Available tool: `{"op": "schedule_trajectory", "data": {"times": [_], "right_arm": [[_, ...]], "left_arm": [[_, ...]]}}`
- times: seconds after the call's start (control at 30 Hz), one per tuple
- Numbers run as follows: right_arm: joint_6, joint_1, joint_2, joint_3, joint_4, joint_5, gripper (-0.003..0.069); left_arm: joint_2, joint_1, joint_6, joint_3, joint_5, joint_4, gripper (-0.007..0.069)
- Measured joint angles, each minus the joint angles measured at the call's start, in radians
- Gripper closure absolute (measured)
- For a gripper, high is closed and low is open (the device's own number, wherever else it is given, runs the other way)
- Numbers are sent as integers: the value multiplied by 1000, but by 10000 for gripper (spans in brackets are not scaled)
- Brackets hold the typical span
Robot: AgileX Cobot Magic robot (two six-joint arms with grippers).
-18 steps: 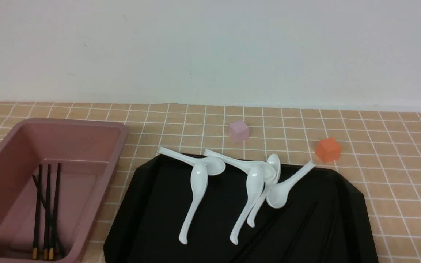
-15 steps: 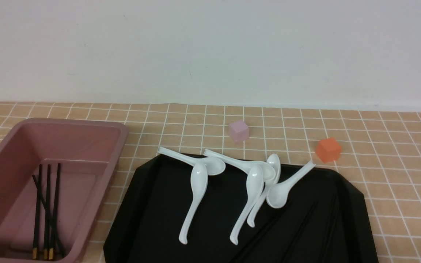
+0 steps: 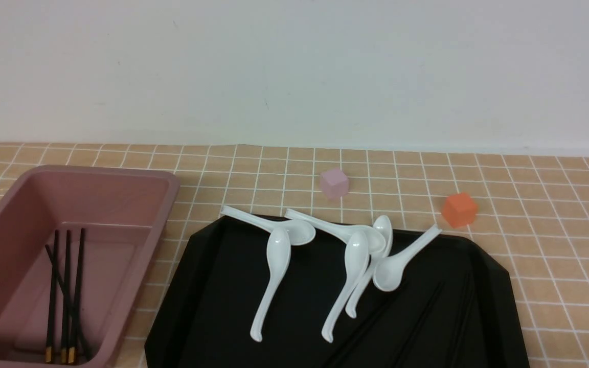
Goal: On brown tablecloth take chopsticks from black tray and put them in box.
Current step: 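Reach over to the black tray and grasp a pair of chopsticks with the left gripper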
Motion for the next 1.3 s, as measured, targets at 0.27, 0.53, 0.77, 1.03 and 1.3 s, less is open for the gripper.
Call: {"op": "schedule_trajectory", "data": {"times": [0.27,0.53,0.77,1.03,1.3], "right_arm": [[0,0,0,0,0,0,419],[0,0,0,0,0,0,419],[0,0,0,0,0,0,419],[0,0,0,0,0,0,419],[0,0,0,0,0,0,419]], "left_arm": [[0,0,0,0,0,0,585],[0,0,0,0,0,0,584],[0,0,0,0,0,0,574],[0,0,-45,0,-23,-74,568],[0,0,-400,0,-32,-692,566]]}}
